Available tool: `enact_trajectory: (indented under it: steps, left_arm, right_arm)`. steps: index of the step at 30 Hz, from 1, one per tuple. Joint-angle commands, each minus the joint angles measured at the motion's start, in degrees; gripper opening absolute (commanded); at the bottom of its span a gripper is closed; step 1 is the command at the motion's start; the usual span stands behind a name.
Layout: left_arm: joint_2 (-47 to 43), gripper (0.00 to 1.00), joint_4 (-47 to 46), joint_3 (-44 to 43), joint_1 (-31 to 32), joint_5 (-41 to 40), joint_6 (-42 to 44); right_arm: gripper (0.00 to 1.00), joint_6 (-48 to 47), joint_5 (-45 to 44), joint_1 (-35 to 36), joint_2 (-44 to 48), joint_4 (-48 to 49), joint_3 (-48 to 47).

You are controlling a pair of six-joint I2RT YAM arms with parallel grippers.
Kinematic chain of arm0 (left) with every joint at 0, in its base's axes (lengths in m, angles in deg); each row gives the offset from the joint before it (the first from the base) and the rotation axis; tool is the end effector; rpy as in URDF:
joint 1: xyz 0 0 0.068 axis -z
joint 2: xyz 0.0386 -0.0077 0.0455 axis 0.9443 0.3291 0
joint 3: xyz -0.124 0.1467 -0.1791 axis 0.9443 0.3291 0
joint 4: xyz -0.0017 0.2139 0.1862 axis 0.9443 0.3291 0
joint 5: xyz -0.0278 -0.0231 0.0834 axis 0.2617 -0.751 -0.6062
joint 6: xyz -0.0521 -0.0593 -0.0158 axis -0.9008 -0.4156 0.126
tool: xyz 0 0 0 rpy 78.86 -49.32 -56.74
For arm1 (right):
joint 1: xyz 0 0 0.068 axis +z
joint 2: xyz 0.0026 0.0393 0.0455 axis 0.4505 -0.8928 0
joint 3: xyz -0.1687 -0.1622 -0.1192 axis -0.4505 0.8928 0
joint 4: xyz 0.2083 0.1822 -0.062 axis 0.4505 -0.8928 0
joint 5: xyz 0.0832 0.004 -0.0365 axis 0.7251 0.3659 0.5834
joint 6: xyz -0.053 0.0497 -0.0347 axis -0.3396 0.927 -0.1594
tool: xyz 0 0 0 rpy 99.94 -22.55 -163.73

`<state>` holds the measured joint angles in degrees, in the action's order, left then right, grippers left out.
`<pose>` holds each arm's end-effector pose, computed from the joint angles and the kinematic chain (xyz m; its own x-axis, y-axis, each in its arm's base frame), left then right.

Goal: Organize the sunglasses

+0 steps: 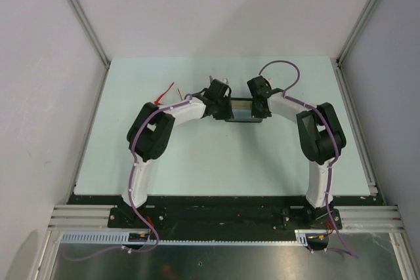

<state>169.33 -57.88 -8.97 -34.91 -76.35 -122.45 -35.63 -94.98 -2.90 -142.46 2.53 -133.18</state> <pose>0.4092 -0.3027 0.1059 -0.8655 -0.0784 -0.4947 0.1586 0.8940 -0.4191 0.4171 0.1633 0.1167 -0.8393 0.0462 -0.5417 0.0760 0.9966 -0.0327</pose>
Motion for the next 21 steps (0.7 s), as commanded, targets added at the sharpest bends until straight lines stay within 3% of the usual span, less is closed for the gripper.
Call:
enact_trajectory:
  steps: [1, 2, 6, 14, 18, 21]
  left_arm:
    - [-4.47, 0.36, 0.24, -2.85, 0.16, -2.60, 1.34]
    - [-5.43, 0.37, 0.24, -3.20, 0.07, -2.60, 1.43]
    - [-7.98, 0.38, 0.42, -3.65, 0.07, -3.13, 1.61]
    - [-18.69, 0.43, 0.77, 6.80, -1.95, -8.04, 3.63]
    - [-27.39, 0.47, 0.68, 13.22, -5.72, -10.16, 4.59]
    - [-33.55, 0.49, 0.77, 17.70, -10.46, -10.42, 5.82]
  right_arm:
    - [0.04, 0.18, -1.28, 0.38, 6.91, 3.03, -0.04]
    - [0.11, 0.18, -1.81, 0.38, 7.79, 2.95, -0.21]
    - [0.25, 0.00, -2.25, 0.82, 11.22, 1.90, -0.65]
    - [0.38, -2.62, 2.05, 4.68, 16.84, -0.92, -0.65]
    - [0.47, -6.32, 7.23, 7.84, 17.91, 5.20, -0.65]
    - [0.60, -9.39, 16.36, 10.21, 15.19, 12.84, -0.74]
